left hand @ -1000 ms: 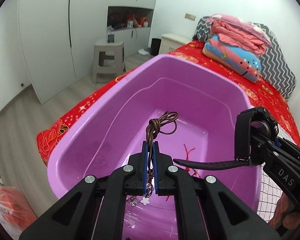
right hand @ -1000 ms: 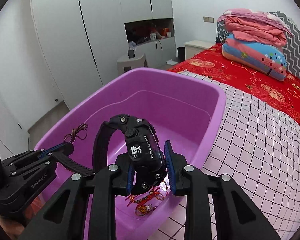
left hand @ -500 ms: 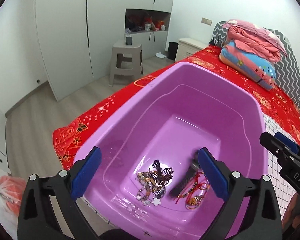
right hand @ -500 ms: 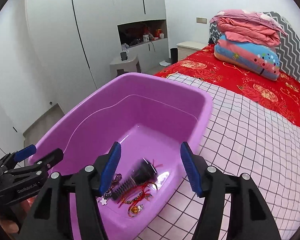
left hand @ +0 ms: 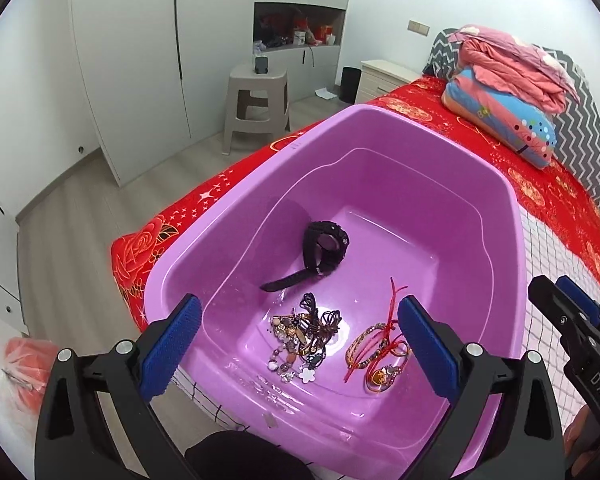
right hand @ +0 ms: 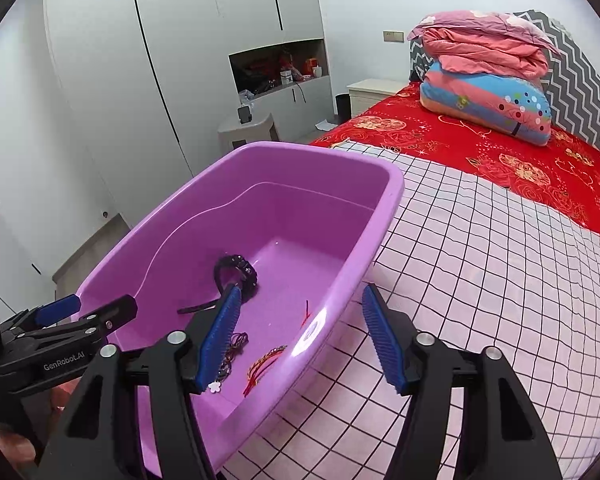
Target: Organize jewelry
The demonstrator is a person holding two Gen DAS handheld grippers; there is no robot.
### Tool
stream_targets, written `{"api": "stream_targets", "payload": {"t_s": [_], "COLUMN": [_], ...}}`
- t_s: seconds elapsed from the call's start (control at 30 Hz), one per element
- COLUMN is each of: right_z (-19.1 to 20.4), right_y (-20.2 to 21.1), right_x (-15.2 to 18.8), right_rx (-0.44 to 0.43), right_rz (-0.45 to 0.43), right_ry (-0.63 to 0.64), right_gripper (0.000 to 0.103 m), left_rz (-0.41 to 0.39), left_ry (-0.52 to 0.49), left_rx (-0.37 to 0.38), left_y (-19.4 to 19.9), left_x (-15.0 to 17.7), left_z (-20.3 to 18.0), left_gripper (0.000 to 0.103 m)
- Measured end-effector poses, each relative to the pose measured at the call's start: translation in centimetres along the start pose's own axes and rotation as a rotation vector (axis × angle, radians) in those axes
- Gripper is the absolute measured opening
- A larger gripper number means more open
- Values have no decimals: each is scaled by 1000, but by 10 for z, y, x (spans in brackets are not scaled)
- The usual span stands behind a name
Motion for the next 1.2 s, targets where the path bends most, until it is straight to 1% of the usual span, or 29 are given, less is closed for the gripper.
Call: {"api": "stream_targets", "payload": {"t_s": [0.17, 0.37, 0.53, 0.67, 0.93, 1.2], "right_z": [-1, -1, -2, -1, 2, -1], "right_y": [4, 10, 15, 22, 35, 50], "right_x": [6, 11, 12, 12, 15, 22], "right_rx": [2, 1, -1, 2, 22, 37], "right_rz": [-2, -6, -2, -9, 14, 20], "right_ry": [-4, -9, -18, -15, -4, -12], "right_gripper": [62, 62, 62, 62, 62, 62], "left_rz": [-2, -12, -11, -25, -34, -53], "left_ry": [-25, -28, -46, -52, -59, -73], "left_rx": [-13, -17, -26, -30, -12, -15], "left_y": [6, 13, 17, 26, 43, 60], "left_x": [4, 6, 7, 6, 8, 6], "left_z": [-7, -9, -12, -13, -22, -27], "left_gripper": [97, 97, 97, 97, 97, 97]}}
Point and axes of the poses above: each gripper's, at about its wrist camera, not at the fingertips, and y roughly against the way its jaws point, z to its left, x to its underside, the point moved 9 cm from there along -y, roughly the way its jaws point, and after that the axes turned 13 degrees about z, right-handed, at the moved point
